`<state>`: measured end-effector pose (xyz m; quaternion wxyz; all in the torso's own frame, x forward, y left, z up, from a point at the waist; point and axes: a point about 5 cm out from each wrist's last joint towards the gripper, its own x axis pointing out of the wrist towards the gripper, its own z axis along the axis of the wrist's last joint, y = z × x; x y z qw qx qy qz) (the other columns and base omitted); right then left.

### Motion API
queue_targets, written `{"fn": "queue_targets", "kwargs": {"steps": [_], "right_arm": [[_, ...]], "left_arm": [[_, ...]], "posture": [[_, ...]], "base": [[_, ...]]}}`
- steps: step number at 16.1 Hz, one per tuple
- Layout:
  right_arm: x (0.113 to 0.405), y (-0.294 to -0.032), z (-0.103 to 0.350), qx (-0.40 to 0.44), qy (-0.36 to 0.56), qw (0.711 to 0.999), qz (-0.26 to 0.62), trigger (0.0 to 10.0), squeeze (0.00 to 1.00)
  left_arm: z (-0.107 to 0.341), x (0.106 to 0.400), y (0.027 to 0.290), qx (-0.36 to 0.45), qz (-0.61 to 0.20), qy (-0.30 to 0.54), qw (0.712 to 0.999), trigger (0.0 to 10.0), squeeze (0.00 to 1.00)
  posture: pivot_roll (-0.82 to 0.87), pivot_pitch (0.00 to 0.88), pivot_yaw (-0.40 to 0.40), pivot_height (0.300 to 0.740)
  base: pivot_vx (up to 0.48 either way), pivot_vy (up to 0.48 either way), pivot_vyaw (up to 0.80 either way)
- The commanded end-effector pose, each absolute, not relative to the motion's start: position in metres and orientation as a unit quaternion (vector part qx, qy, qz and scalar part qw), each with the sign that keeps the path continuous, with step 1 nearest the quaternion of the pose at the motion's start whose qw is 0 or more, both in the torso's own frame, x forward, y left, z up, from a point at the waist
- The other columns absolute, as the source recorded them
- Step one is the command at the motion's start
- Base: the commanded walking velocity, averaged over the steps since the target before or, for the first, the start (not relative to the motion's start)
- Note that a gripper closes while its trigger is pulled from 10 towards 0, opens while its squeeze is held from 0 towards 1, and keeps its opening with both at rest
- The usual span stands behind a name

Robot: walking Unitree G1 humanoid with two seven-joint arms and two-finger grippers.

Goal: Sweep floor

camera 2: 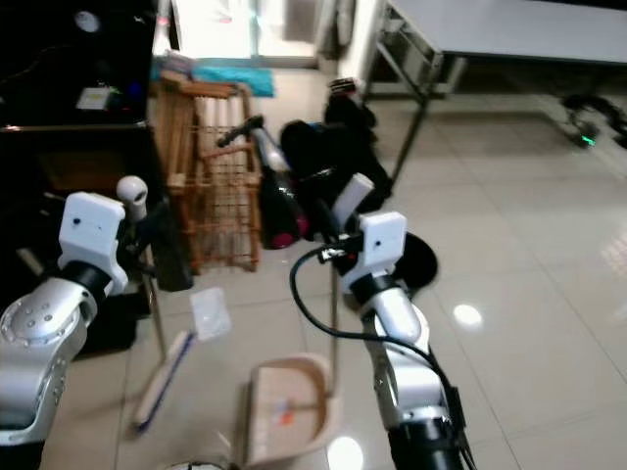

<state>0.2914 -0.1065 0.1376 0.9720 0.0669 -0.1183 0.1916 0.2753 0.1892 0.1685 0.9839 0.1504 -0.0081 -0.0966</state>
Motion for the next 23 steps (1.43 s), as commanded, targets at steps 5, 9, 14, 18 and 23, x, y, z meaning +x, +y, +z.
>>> {"fn": "queue_targets", "kwargs": {"steps": [5, 9, 14, 18, 23], "right_arm": [[0.295, -0.113, 0.14, 0.077, -0.133, 0.973, 0.173, 10.0, 0.0], [0.294, -0.122, 0.141, 0.079, -0.15, 0.978, 0.125, 10.0, 0.0], [0.29, -0.136, 0.145, 0.069, -0.151, 0.982, 0.088, 10.0, 0.0], [0.287, -0.145, 0.15, 0.055, -0.162, 0.983, 0.071, 10.0, 0.0], [0.288, -0.146, 0.155, 0.037, -0.176, 0.981, 0.071, 10.0, 0.0]], "left_arm": [[0.181, 0.274, 0.184, 0.166, -0.109, -0.028, 0.98, 10.0, 0.0], [0.18, 0.282, 0.179, 0.165, -0.129, -0.027, 0.977, 10.0, 0.0], [0.181, 0.297, 0.159, 0.134, -0.163, -0.043, 0.977, 10.0, 0.0], [0.171, 0.289, 0.145, 0.117, -0.195, -0.032, 0.973, 10.0, 0.0], [0.167, 0.295, 0.144, 0.097, -0.177, -0.036, 0.979, 10.0, 0.0]], "posture": [[0.13, 0.069, -0.038, 0.74], [0.11, 0.067, -0.005, 0.74], [0.09, 0.064, 0.006, 0.74], [0.08, 0.062, 0.002, 0.74], [0.06, 0.05, -0.014, 0.74]], "base": [[0.37, 0.0, 0.79], [0.371, 0.0, 0.19], [0.369, 0.0, -0.32], [0.367, 0.0, -0.6], [0.215, 0.0, 0.0]]}}
